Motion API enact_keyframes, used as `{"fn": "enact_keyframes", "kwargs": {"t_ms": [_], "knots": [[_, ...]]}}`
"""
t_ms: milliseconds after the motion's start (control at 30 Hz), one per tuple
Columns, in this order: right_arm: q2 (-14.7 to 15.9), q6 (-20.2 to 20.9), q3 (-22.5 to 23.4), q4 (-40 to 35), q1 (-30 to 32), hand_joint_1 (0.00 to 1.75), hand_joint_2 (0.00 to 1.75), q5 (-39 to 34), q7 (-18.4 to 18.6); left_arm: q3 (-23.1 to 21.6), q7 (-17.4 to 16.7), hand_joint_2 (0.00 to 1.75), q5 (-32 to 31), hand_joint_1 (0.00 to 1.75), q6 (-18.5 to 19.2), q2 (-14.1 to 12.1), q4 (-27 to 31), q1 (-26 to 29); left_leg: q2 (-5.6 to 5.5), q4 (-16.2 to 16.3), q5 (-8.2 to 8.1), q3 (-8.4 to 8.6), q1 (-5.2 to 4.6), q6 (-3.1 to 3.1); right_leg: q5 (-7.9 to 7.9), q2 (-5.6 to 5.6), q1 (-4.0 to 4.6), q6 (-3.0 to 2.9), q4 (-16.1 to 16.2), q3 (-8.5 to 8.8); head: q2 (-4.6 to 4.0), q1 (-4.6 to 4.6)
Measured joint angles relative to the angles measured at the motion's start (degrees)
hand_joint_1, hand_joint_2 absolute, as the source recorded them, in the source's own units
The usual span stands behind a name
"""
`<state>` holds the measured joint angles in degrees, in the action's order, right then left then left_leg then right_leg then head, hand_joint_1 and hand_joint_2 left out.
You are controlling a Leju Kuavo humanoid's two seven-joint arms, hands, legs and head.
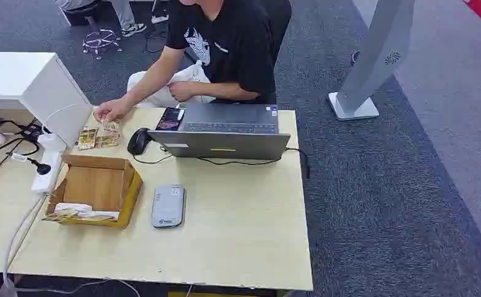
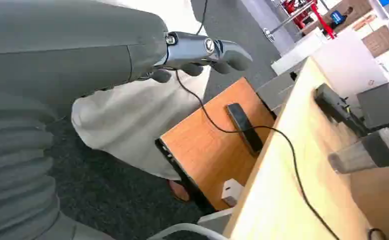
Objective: Pass the card to the sensor for recognition and then transmit it.
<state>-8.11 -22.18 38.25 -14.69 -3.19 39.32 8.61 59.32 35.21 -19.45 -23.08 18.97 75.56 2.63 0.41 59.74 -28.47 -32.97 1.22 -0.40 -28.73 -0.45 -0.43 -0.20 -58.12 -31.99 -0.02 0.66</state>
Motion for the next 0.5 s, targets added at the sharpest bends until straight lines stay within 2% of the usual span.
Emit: {"fn": "enact_keyframes", "kwargs": {"t_ms": [233, 400, 467, 500], "knots": [[-0.2, 0.0, 0.9, -0.2, 0.0, 0.00, 1.75, 0.3, 0.0, -0.3, 0.0, 1.75, 0.2, 0.00, 0.3, 0.0, 1.6, 0.0, 0.00, 0.0, 0.00, -0.01, 0.00, 0.00, 0.00, 0.00, 0.00, 0.00, 0.0, 0.00, 0.00, -0.02], [-0.3, 0.4, 2.0, -0.3, -0.1, 0.00, 1.75, 1.5, 0.0, -2.3, 0.1, 1.75, 3.4, 0.00, 1.4, 0.0, 4.6, 1.3, 0.00, 0.0, 0.00, -0.02, 0.00, 0.00, 0.00, 0.00, 0.00, 0.00, 0.0, 0.00, 0.00, 0.00], [-0.3, 0.9, 2.8, -0.4, -0.1, 0.00, 1.75, 2.0, 0.0, -4.6, -2.1, 1.75, 4.6, 0.00, 2.9, 0.0, 7.7, 2.9, 0.01, 0.0, 0.00, -0.01, 0.00, 0.00, 0.00, 0.01, 0.00, 0.00, 0.0, 0.00, 0.00, 0.00], [-0.3, 1.3, 3.3, -0.4, -0.1, 0.00, 1.75, 2.2, 0.0, -6.3, -4.5, 1.75, 3.6, 0.00, 5.0, 0.0, 9.8, 4.1, -0.01, 0.0, 0.00, -0.01, 0.00, 0.00, -0.01, 0.00, 0.00, 0.00, 0.0, -0.01, 0.00, 0.02]]}}
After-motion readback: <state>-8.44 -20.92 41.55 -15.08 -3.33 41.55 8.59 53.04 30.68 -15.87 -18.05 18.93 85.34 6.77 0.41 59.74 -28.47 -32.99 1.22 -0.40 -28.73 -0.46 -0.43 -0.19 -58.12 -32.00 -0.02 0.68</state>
